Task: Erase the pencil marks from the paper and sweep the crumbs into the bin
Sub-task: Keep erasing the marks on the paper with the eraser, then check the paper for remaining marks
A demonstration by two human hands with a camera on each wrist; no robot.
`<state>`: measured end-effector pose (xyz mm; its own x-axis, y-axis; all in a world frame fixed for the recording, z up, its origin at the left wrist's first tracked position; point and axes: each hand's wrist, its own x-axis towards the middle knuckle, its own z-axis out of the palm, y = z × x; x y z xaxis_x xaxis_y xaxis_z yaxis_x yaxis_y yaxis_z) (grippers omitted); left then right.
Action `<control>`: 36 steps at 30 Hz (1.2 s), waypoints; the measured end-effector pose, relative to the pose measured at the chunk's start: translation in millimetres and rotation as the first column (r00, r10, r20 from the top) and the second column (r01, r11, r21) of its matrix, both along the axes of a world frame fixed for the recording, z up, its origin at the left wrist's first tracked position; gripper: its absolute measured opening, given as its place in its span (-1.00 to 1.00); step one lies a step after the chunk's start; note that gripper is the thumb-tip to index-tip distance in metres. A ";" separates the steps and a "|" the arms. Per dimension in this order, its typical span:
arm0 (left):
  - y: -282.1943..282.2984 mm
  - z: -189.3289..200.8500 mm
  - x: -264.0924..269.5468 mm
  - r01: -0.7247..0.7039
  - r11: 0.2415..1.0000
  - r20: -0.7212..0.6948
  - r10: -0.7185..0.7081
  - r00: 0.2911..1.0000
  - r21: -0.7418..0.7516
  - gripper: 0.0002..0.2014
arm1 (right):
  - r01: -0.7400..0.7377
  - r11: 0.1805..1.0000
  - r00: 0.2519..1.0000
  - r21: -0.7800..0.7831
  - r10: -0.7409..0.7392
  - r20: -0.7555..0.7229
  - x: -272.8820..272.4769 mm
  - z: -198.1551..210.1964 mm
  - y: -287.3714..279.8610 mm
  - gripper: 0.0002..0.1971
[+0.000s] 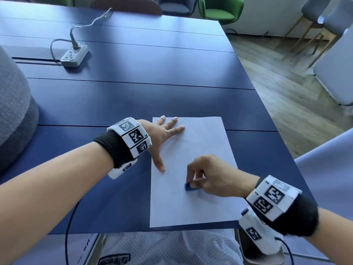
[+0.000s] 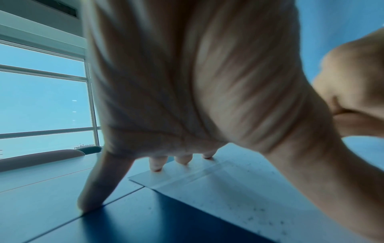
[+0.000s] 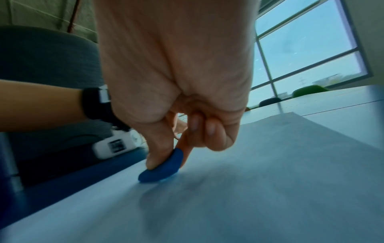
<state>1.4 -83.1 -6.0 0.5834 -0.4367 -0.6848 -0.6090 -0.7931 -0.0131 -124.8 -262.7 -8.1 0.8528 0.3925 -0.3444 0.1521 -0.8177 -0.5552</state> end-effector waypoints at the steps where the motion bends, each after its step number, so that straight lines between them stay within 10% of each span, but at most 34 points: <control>1: 0.4 -0.6 -0.1 -0.001 1.000 0.001 0.001 1.000 -0.001 0.45 | -0.043 0.999 0.998 -0.019 0.043 -0.037 -9.8 -0.1 0.2 -0.89; 10: 1.5 -0.1 0.1 -0.016 0.999 -0.007 0.016 1.000 -0.037 0.46 | 0.411 0.858 0.852 0.308 -0.482 0.206 -59.6 -19.5 -38.1 -0.92; 23: 31.1 28.6 -76.3 -0.184 0.907 0.082 0.231 0.969 -0.379 -0.05 | 0.377 0.851 0.825 0.365 -0.488 0.284 -81.1 -60.7 -30.4 -0.70; 36: -42.9 -73.8 -169.7 -0.003 0.851 0.368 0.230 0.901 -0.525 -0.31 | 0.415 0.775 0.833 0.477 -0.535 0.144 -79.2 -54.2 -32.3 -0.62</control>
<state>-168.2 -126.0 -79.8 0.8240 -0.5606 -0.0819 -0.5406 -0.8213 0.1825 -204.0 -295.0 -62.3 0.9993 -0.0357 0.0118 -0.0088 -0.5277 -0.8494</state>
